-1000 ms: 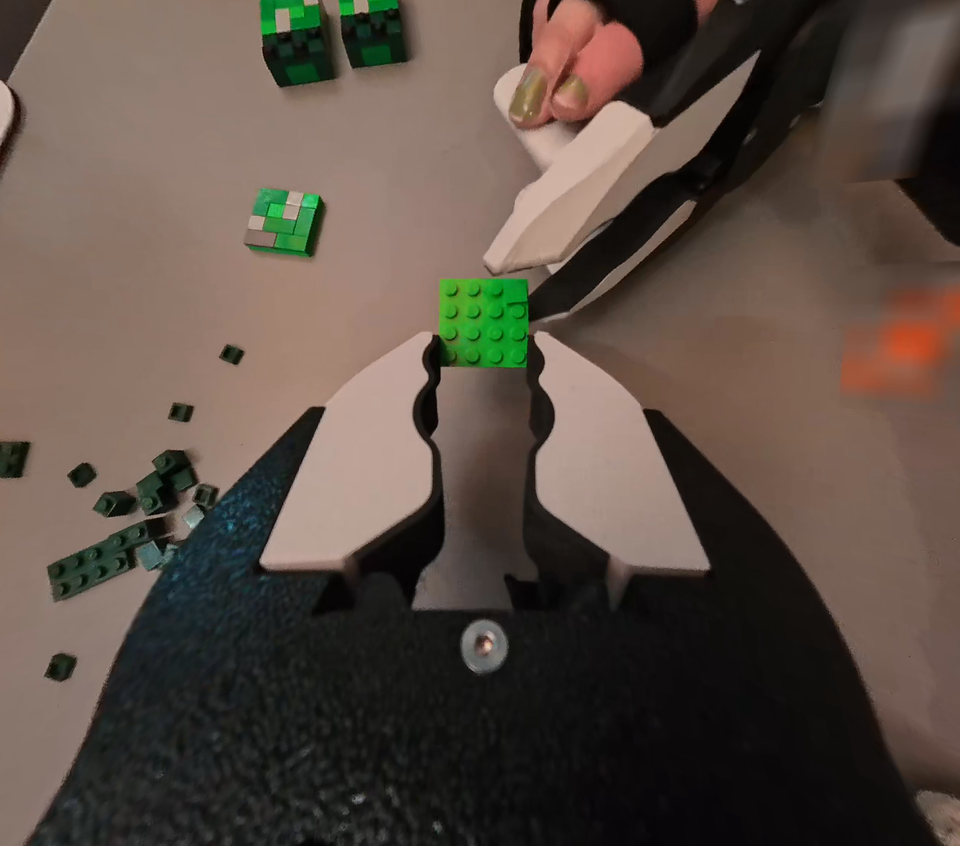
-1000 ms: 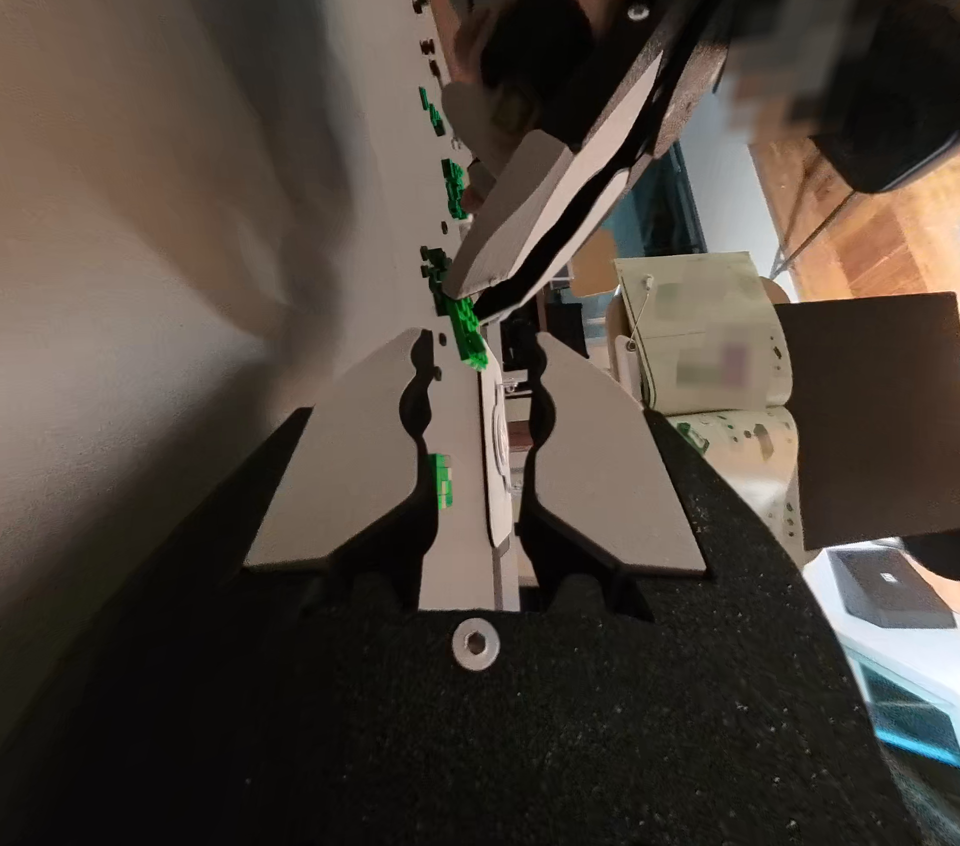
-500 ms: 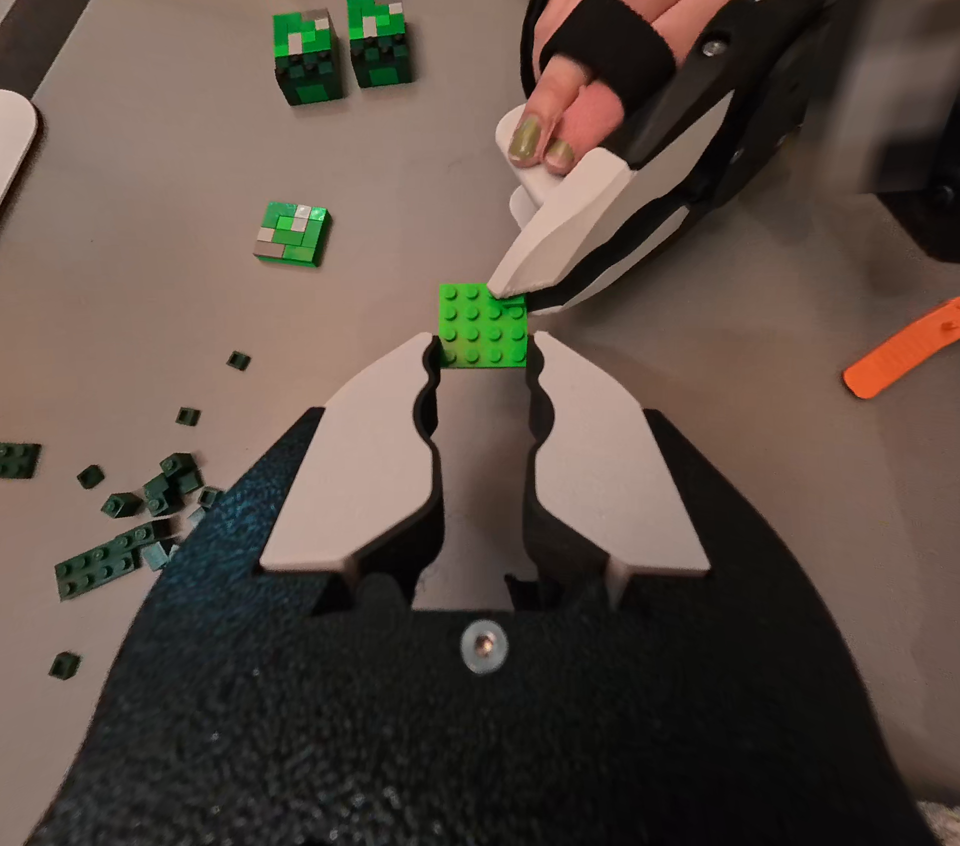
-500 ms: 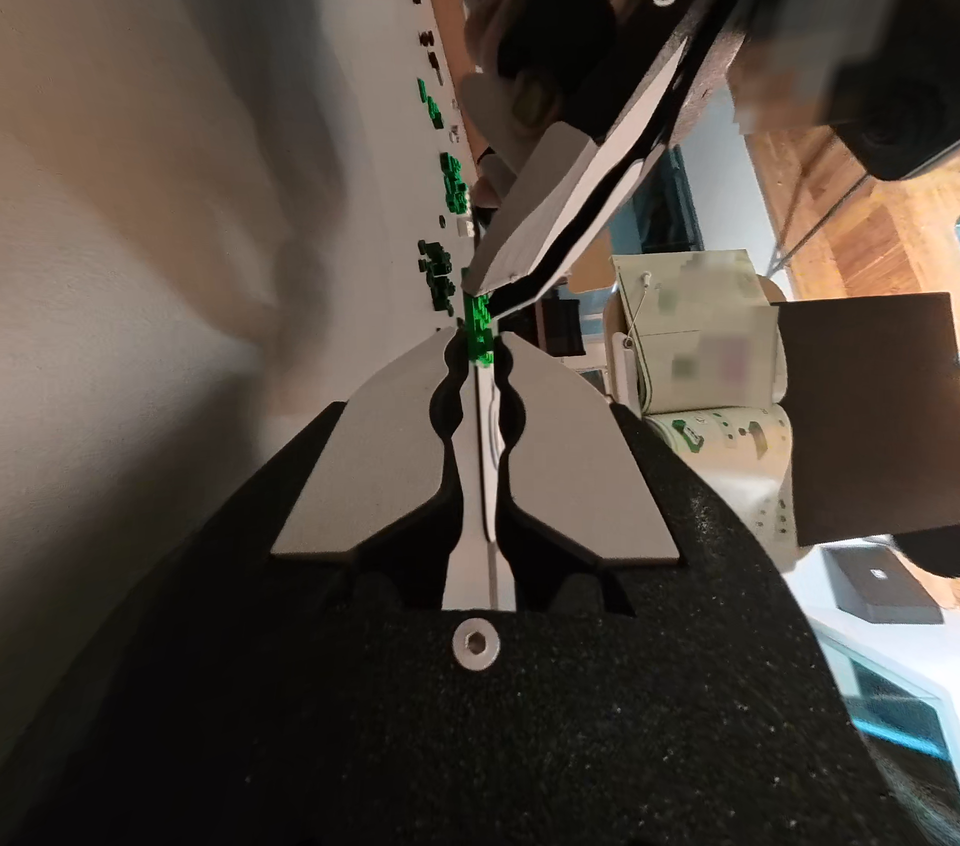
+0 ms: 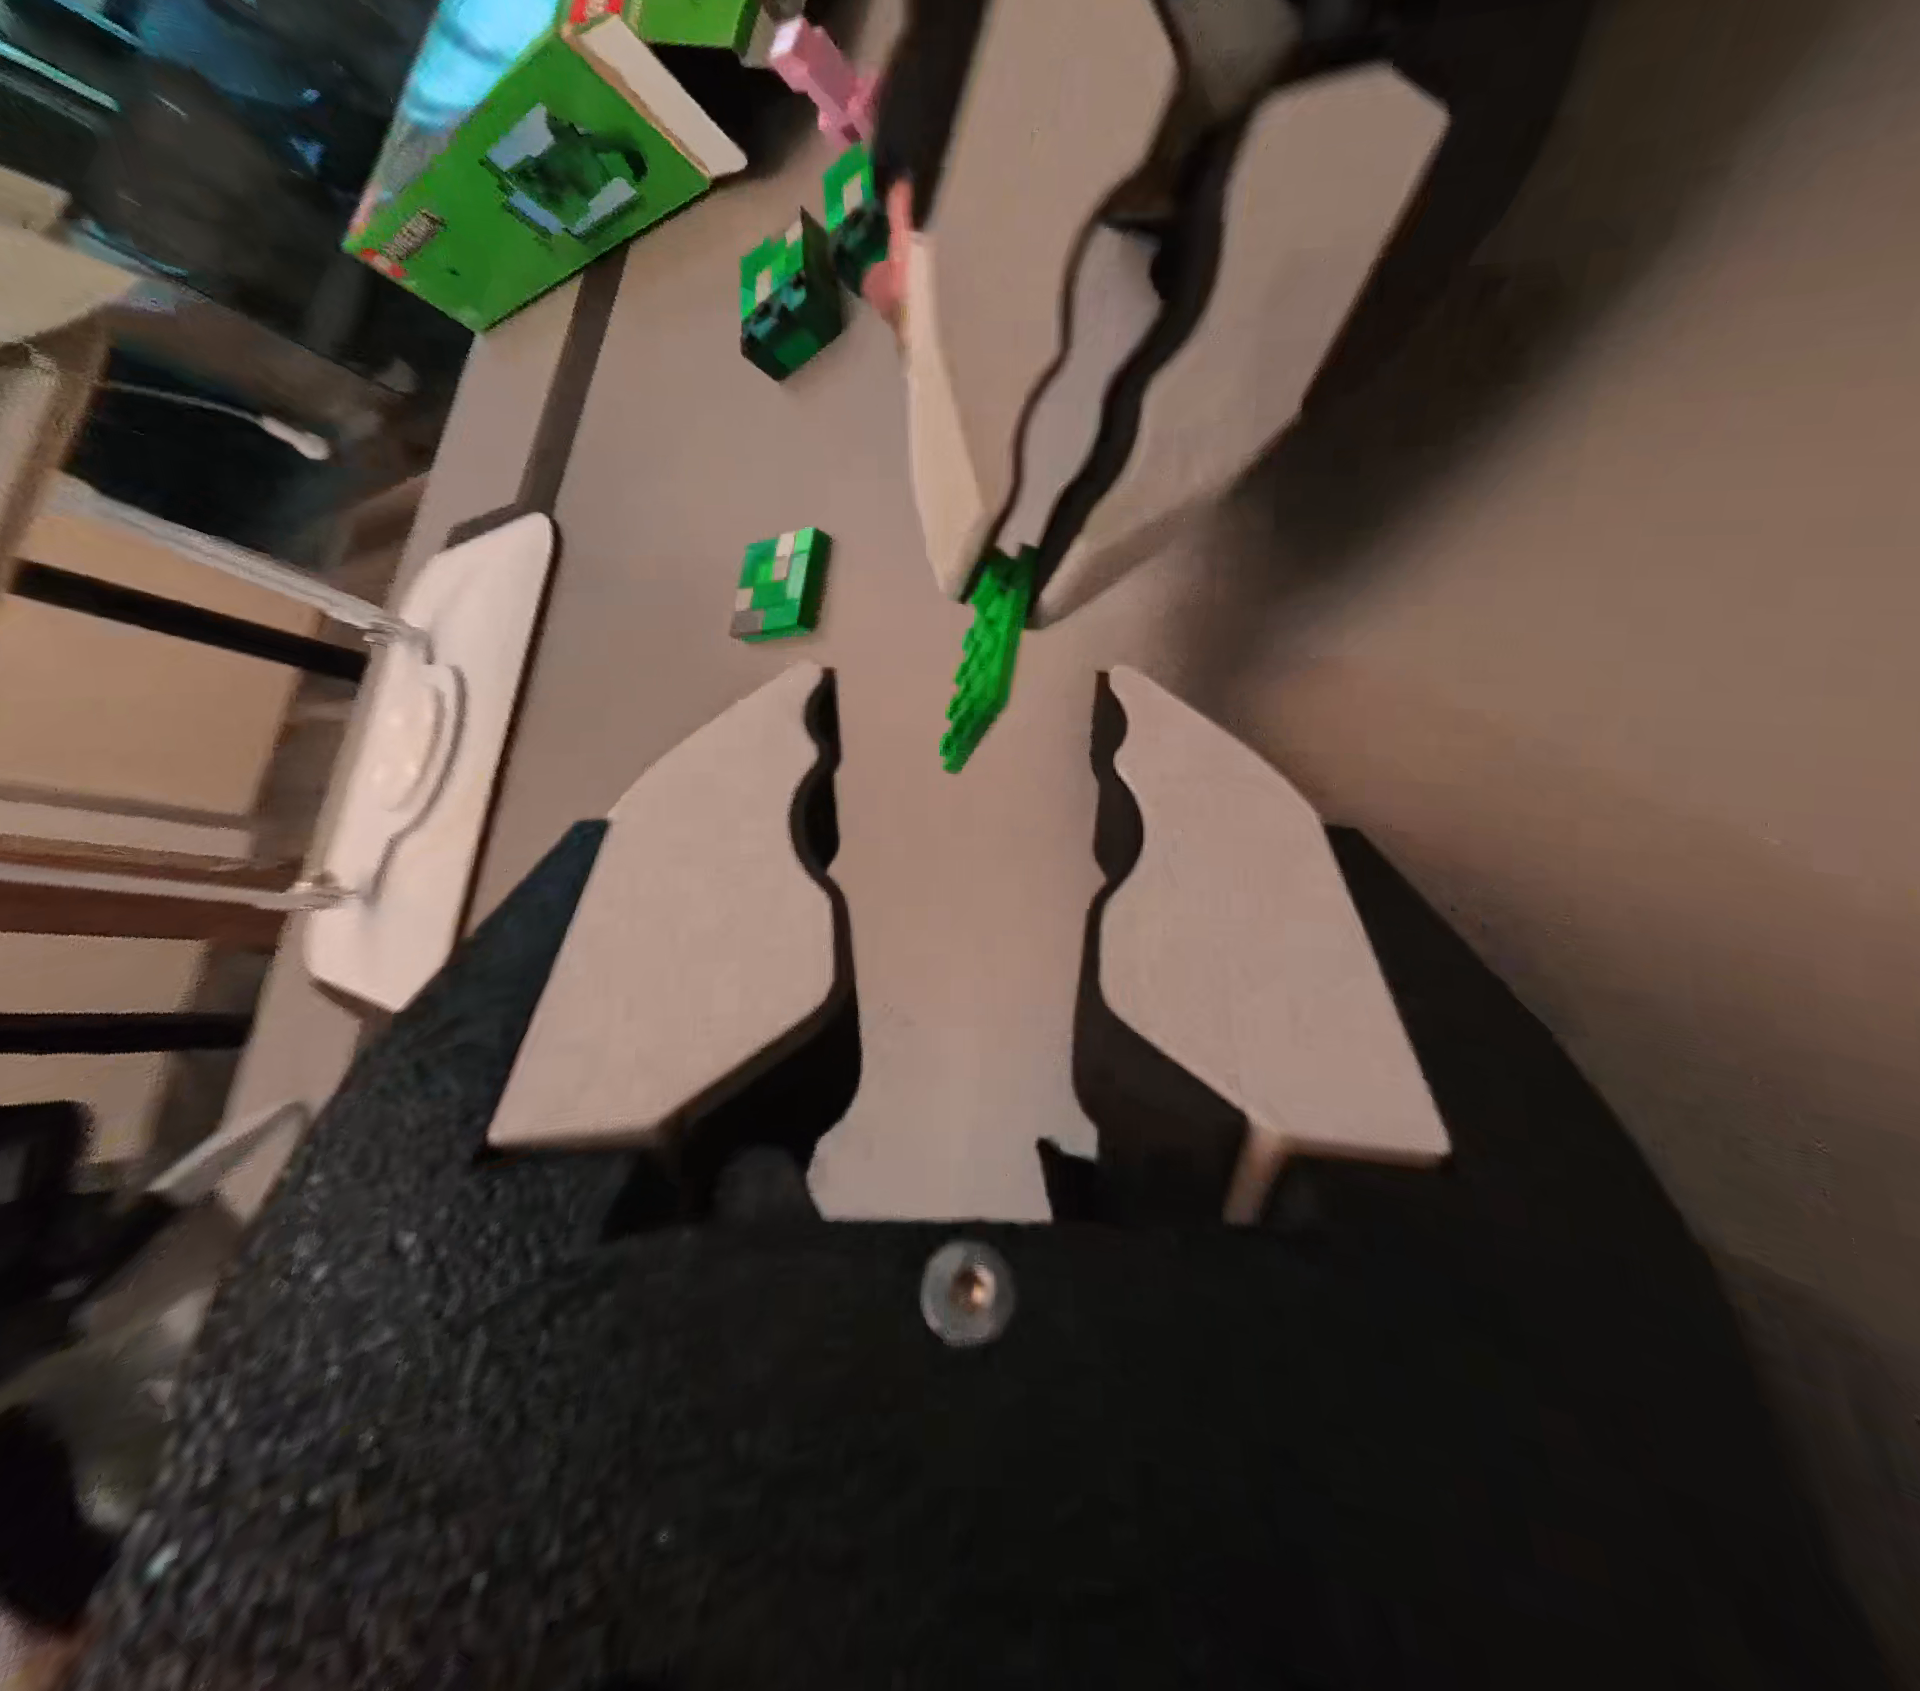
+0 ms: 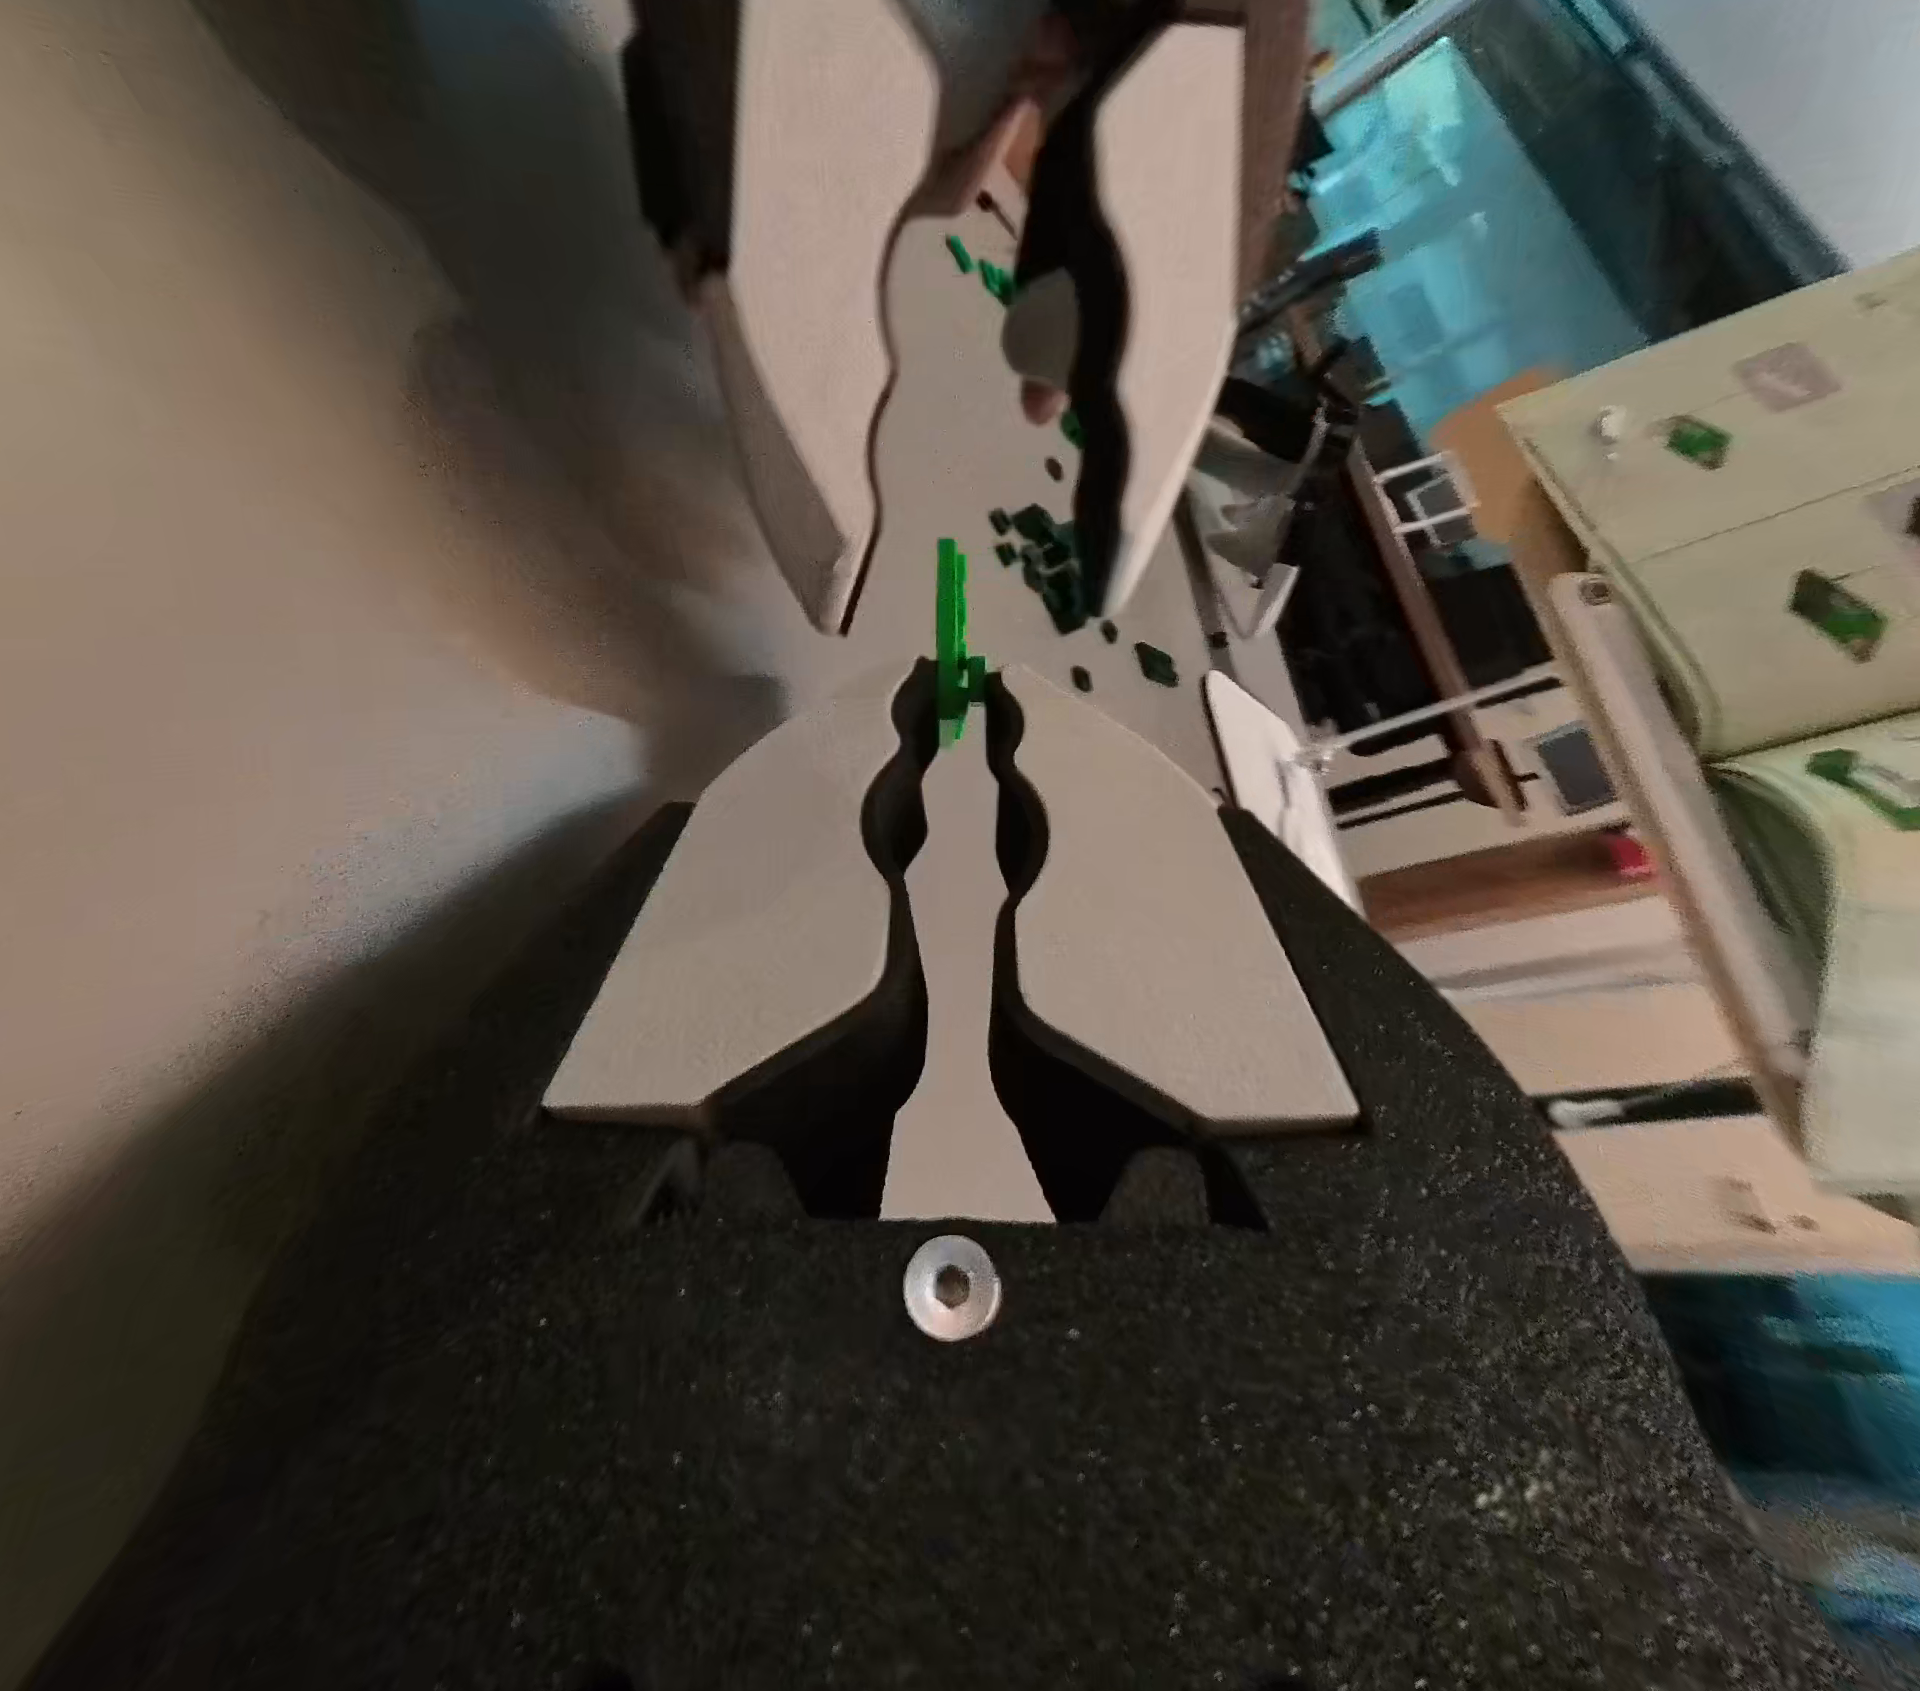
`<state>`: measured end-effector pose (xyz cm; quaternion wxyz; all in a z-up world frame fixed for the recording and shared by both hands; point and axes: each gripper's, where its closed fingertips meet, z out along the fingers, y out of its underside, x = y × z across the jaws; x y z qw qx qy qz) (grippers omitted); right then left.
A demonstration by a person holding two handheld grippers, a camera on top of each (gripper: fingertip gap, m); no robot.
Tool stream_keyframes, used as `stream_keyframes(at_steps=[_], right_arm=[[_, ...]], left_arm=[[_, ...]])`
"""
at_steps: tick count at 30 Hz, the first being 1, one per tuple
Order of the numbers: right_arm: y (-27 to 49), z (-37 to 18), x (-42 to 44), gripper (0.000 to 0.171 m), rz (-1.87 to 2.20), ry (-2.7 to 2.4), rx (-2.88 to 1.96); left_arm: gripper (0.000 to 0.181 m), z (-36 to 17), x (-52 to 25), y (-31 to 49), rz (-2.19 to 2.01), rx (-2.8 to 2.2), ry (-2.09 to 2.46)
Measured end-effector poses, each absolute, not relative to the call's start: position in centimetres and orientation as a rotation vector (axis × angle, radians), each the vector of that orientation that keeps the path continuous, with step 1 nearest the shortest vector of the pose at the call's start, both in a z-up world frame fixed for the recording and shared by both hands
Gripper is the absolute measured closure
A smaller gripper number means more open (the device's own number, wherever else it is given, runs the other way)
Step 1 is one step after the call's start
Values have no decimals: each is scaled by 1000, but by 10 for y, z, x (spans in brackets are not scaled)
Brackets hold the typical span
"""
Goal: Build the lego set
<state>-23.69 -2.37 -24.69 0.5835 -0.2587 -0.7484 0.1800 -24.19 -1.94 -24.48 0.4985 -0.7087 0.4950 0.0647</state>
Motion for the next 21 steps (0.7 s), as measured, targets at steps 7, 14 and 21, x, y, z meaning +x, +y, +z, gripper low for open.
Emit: stream_keyframes(at_steps=[7, 14, 21], right_arm=[[-30, -246, -234, 163, 582, -1775, -652], [-30, -248, -232, 162, 589, -1799, -653], [-33, -252, -230, 163, 574, -1847, -639]], left_arm=[[175, -250, -237, -21, 313, -1578, 1236], [176, -255, -234, -23, 282, -1578, 1249], [176, -259, -233, -26, 271, -1614, 1280]])
